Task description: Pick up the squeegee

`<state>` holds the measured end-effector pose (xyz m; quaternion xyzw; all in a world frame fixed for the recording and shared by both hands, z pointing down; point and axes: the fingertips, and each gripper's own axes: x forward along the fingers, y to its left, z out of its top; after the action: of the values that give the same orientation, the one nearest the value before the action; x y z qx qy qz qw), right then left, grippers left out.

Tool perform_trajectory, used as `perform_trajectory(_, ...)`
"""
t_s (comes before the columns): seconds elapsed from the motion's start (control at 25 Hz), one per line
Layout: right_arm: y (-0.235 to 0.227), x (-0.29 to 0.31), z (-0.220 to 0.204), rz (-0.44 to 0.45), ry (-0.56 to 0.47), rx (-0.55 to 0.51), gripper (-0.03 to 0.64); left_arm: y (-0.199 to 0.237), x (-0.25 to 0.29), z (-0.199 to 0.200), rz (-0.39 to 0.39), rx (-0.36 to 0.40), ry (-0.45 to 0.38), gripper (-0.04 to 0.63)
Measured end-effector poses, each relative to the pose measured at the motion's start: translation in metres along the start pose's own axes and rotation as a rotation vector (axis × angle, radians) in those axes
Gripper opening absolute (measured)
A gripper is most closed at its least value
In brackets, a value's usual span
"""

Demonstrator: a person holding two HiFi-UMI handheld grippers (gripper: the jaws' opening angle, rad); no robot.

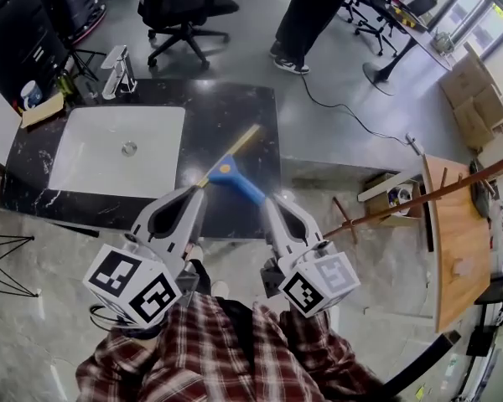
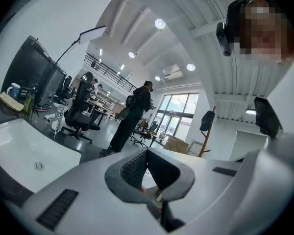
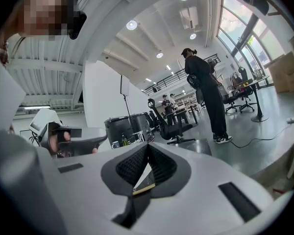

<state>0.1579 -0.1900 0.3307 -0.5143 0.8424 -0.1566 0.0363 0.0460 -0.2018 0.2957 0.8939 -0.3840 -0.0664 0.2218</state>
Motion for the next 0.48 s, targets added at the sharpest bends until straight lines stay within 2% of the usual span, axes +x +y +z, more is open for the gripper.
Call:
perform_trajectory(0.32, -0.011, 0.080, 0.022, -0.045, -0.026, -0.036, 0.011, 0.059, 0.047, 0.035, -0.057, 0.045, 0.025, 0.009)
perform_trajectory(0.48, -0.019, 0.108, 0.026, -0.085, -0.014, -0.060, 0.011, 0.077, 0.067, 0.037, -0.095, 0.068, 0.074, 0.009)
